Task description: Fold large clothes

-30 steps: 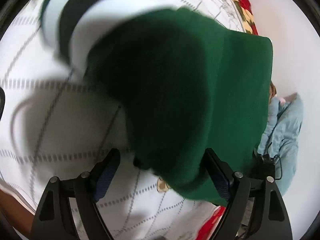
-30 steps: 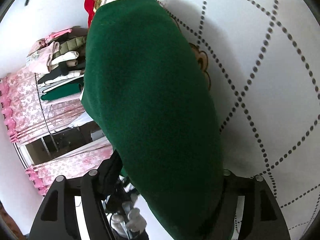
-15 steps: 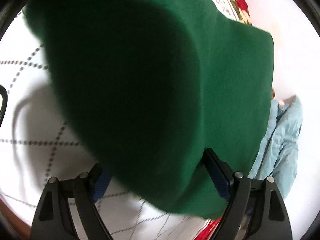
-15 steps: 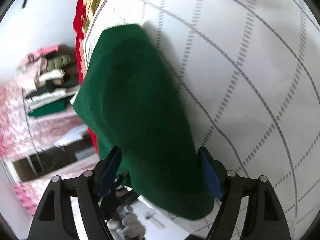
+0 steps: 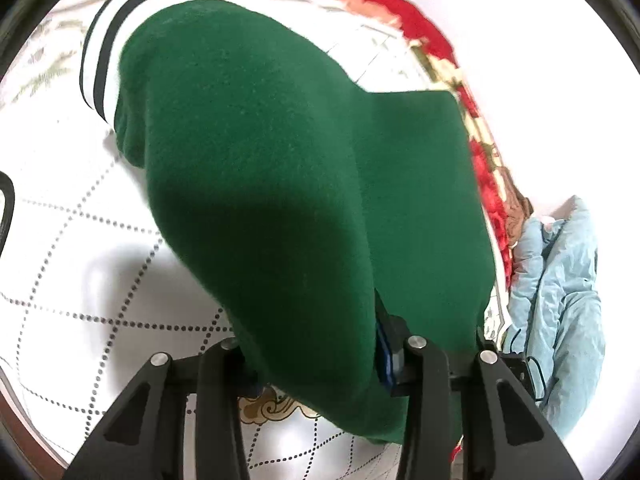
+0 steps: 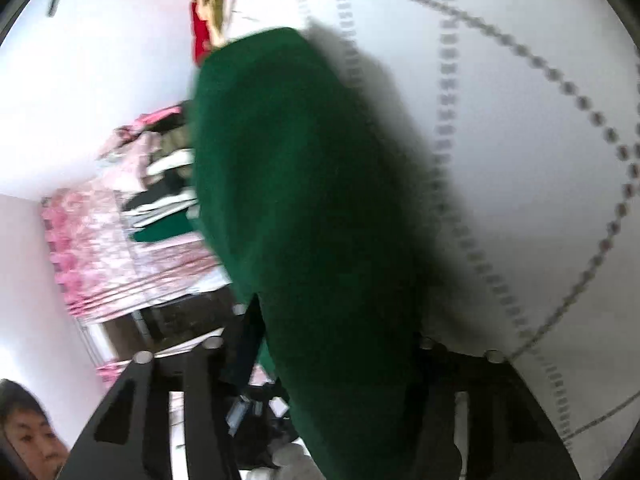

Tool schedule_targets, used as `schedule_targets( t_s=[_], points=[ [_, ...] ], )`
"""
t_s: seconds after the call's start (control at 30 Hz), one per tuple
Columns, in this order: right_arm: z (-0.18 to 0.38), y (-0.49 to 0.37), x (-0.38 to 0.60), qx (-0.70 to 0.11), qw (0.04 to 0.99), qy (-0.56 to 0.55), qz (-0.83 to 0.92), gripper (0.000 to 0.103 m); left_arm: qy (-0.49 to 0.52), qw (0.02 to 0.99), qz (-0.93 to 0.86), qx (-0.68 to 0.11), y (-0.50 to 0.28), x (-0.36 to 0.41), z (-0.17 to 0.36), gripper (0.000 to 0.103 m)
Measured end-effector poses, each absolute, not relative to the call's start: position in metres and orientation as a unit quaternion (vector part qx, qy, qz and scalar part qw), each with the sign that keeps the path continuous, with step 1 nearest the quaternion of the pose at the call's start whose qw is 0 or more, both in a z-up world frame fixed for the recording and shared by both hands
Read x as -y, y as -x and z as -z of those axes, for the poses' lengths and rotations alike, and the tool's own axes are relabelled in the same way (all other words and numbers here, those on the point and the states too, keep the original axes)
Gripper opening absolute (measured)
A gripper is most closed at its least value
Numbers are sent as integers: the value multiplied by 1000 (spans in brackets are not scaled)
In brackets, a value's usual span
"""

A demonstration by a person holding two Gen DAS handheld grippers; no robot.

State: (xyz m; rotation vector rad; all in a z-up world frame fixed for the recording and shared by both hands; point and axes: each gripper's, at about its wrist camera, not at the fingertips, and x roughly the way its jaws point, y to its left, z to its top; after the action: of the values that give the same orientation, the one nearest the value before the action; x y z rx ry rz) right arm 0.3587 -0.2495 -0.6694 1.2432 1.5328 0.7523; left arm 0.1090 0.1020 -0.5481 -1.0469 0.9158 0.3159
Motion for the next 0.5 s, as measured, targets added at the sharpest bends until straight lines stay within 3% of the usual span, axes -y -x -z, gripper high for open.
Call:
schedule_targets(
  t_s=[0.07,0.1,0.13,0.17,0.2,0.27,0.3,0.37,0.43,0.5],
  points=[
    [670,-363,247,-642,494,-495,-315,54,487,748,-147,-426,-115,-104,563,40],
    [677,-369,246,-656,495,-482,-305,67,495,740,-149,-431,-117,-106,574,47],
    [683,-372,244,-665,497,-472,-296,74,504,731,-150,-435,-123,-105,586,52],
    [691,-378,237,-672,484,-474,-300,76,516,727,-145,-429,-124,-108,597,64],
    [694,-383,230,-675,475,-474,-306,78,530,729,-134,-412,-126,-111,606,68],
    [691,-388,217,-680,479,-460,-310,83,522,747,-130,-390,-132,-109,606,67],
    [686,-390,210,-678,491,-451,-309,83,506,760,-131,-386,-137,-106,601,61],
    [677,-390,208,-662,511,-457,-303,65,497,771,-135,-375,-137,-106,591,45],
    [663,-393,206,-641,529,-463,-308,51,496,774,-132,-371,-140,-107,580,41],
    [647,-395,205,-628,541,-464,-314,48,481,784,-130,-370,-146,-106,563,40]
  ],
)
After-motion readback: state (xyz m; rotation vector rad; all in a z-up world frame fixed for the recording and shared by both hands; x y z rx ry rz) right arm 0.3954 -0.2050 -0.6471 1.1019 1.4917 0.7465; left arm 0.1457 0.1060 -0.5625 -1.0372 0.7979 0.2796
